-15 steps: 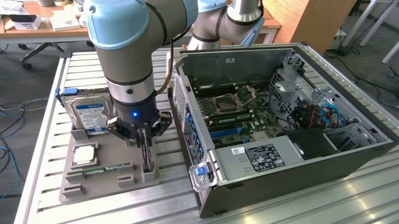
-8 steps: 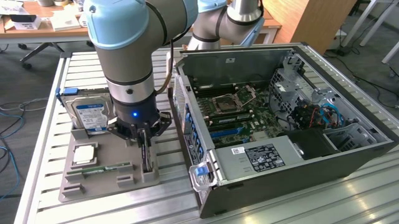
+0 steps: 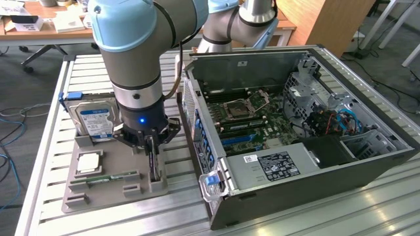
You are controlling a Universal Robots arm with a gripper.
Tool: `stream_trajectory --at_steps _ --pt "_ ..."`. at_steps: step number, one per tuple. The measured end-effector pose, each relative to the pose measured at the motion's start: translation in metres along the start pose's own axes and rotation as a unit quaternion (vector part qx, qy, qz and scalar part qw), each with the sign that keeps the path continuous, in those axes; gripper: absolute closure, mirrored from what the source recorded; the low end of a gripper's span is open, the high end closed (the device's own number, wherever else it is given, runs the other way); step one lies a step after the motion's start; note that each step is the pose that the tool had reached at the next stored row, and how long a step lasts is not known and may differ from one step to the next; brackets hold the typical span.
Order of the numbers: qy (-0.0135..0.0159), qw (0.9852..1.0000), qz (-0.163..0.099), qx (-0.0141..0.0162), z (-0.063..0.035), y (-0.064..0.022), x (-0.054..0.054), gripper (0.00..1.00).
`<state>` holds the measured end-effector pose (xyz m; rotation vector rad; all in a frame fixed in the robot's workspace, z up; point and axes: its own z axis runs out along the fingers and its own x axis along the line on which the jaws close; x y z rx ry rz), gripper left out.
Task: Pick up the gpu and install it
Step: 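Pick up the gpu and move the gpu toward the slot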
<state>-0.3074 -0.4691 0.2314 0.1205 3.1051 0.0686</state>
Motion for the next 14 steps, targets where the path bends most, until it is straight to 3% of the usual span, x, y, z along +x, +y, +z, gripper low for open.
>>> stream_trajectory --at_steps 10,14 --pt "0.0 1.0 -0.008 -0.0006 -0.0001 0.0001 -0.0001 0.74" --pt "0.0002 1.0 -0.008 -0.0005 -0.0078 0.0004 -0.0003 0.74"
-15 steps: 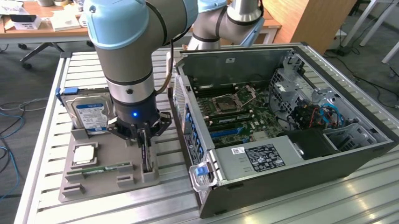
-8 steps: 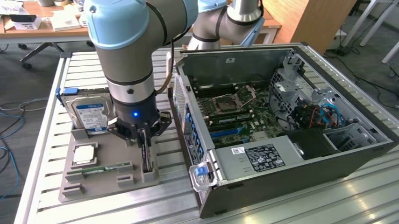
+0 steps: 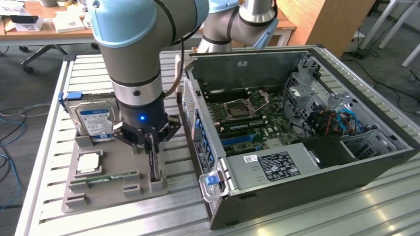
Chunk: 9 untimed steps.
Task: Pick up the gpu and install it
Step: 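Pick up the gpu and move the gpu toward the slot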
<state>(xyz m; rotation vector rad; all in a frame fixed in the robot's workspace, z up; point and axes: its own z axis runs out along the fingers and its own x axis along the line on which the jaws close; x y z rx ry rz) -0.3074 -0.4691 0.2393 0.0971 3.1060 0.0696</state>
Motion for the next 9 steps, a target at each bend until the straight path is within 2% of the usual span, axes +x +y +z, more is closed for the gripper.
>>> stream_trajectory --at_steps 9 --pt "0.0001 1.0 0.0 -0.0001 -0.0295 0.0013 -0.001 0.74"
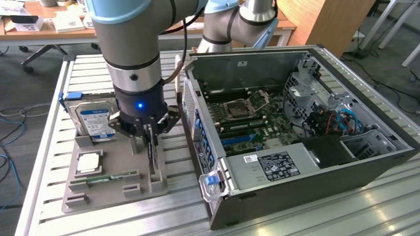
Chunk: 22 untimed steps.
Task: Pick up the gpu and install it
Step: 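Pick up the gpu and move the gpu toward the slot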
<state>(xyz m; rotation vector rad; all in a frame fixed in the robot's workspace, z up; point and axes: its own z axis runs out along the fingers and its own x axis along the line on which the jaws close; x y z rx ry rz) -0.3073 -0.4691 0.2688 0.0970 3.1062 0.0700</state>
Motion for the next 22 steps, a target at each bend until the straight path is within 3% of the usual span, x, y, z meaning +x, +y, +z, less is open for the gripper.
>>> stream_trajectory --at_steps 13,15,22 --pt "0.0 1.0 0.0 0.0 -0.0517 0.0024 -0.002 0.74" --pt "0.0 1.0 0.0 0.0 -0.072 0.0033 -0.002 0.74" --pt "0.0 1.0 0.0 0.0 -0.1037 0.0048 -0.003 0.74"
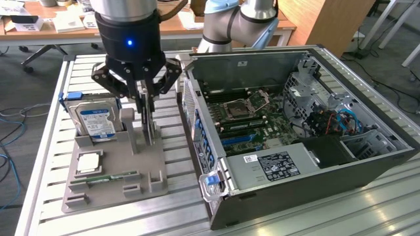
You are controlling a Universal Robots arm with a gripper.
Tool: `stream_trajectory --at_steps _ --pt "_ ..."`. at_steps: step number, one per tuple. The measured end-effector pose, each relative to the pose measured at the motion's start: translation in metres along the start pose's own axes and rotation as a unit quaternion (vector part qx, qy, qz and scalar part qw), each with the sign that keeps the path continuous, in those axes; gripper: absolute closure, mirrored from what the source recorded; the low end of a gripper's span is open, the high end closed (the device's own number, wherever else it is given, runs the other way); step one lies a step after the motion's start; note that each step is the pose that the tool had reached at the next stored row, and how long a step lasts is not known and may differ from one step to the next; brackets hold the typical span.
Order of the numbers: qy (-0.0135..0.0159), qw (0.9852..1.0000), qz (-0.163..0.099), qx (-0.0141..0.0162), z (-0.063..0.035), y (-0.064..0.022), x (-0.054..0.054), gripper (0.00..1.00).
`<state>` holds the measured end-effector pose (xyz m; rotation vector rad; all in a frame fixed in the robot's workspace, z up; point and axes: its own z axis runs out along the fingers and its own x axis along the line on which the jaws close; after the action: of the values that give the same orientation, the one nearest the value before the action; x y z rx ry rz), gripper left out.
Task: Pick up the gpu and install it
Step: 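Pick up the gpu and move the gpu toward the slot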
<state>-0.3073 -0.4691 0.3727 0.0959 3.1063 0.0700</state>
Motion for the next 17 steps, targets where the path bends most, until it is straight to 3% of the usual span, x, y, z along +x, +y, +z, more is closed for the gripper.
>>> stream_trajectory --at_steps 3,4,10,13,17 --pt "0.0 1.0 0.0 0.0 -0.0138 0.0006 0.0 0.74" --pt "0.0 1.0 0.0 0.0 -0.0226 0.001 -0.001 0.74" --pt "0.0 1.0 0.0 0.0 -0.0453 0.0021 -0.001 0.74" --pt "0.0 1.0 0.0 0.0 -0.0512 0.0023 -0.002 0.74" --pt "0.0 1.0 0.0 0.0 -0.0514 0.0024 -0.002 0.74"
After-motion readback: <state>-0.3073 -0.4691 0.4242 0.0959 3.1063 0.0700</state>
